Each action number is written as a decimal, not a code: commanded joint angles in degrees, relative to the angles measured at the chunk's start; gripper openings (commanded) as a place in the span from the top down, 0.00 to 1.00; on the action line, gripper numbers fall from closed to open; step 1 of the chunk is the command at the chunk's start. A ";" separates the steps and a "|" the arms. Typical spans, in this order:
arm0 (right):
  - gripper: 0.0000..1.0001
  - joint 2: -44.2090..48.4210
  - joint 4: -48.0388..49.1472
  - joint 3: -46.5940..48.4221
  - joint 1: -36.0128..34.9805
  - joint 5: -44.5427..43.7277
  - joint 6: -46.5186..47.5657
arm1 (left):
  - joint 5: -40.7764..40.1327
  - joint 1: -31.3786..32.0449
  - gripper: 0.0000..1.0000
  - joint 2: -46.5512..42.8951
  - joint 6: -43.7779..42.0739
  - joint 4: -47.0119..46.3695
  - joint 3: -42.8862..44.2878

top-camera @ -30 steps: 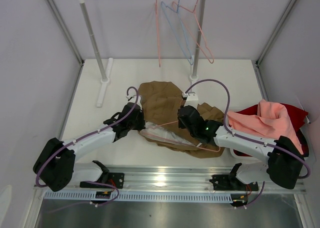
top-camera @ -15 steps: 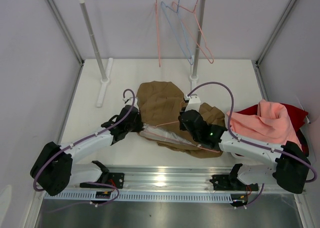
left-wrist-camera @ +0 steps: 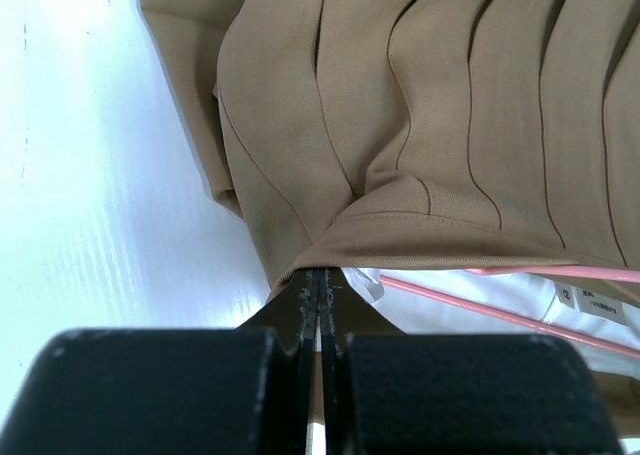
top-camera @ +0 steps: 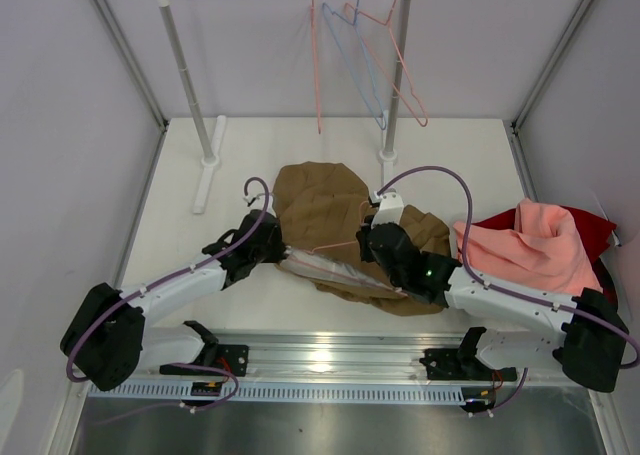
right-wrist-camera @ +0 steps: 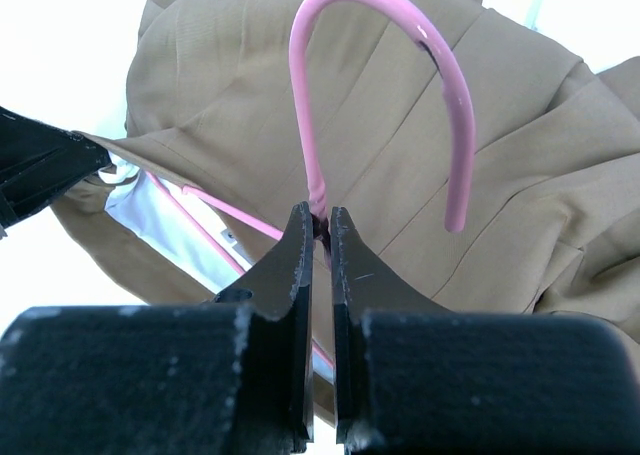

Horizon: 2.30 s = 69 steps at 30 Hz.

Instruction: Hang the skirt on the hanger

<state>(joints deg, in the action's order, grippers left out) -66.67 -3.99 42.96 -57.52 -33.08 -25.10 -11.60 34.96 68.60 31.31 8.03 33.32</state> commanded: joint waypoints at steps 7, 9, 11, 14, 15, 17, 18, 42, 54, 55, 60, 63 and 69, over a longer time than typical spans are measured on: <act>1.00 6.47 8.47 -2.09 0.48 -0.58 3.65 | -6.16 -0.86 1.00 -0.13 1.21 4.53 0.34; 1.00 6.91 8.12 -2.09 0.48 -0.84 3.92 | -6.95 -0.86 1.00 -0.22 1.56 4.89 0.51; 1.00 7.08 8.03 -2.18 0.48 -0.76 4.10 | -7.04 -0.86 1.00 -0.39 1.56 5.06 0.69; 1.00 7.96 8.47 -2.79 0.21 -0.58 4.27 | -7.56 -0.86 1.00 -0.31 1.56 5.59 0.96; 1.00 8.49 8.56 -2.97 0.12 -0.76 4.27 | -7.65 -0.86 1.00 -0.05 1.47 5.76 1.22; 1.00 8.58 8.30 -2.97 0.12 -1.11 4.27 | -7.65 -0.86 1.00 -0.13 1.56 5.77 0.96; 1.00 8.67 8.30 -2.97 0.12 -1.11 4.27 | -7.65 -0.86 1.00 -0.22 1.74 5.85 0.96; 1.00 14.47 11.38 -5.87 -1.46 9.87 7.79 | -3.08 -2.53 1.00 7.50 -0.02 7.44 10.18; 1.00 12.71 8.65 -5.87 -1.19 12.87 8.58 | -0.18 -6.04 1.00 9.27 -0.72 8.05 13.88; 1.00 12.36 8.73 -5.96 -1.28 12.87 8.58 | -0.10 -6.31 1.00 9.19 -0.72 8.14 13.96; 1.00 11.74 7.95 -5.78 -1.28 11.81 8.67 | 0.08 -6.92 1.00 9.36 -0.72 8.05 13.53; 1.00 11.66 7.68 -6.13 -1.28 11.64 8.84 | -0.01 -7.27 1.00 8.84 -0.46 7.96 13.35; 1.00 11.65 7.42 -6.75 -1.28 10.93 9.19 | -0.18 -7.63 1.00 8.48 -0.64 8.05 13.35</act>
<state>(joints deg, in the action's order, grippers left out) -54.96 3.75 36.38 -58.65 -21.39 -17.67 -10.28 28.58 77.97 31.48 17.17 45.01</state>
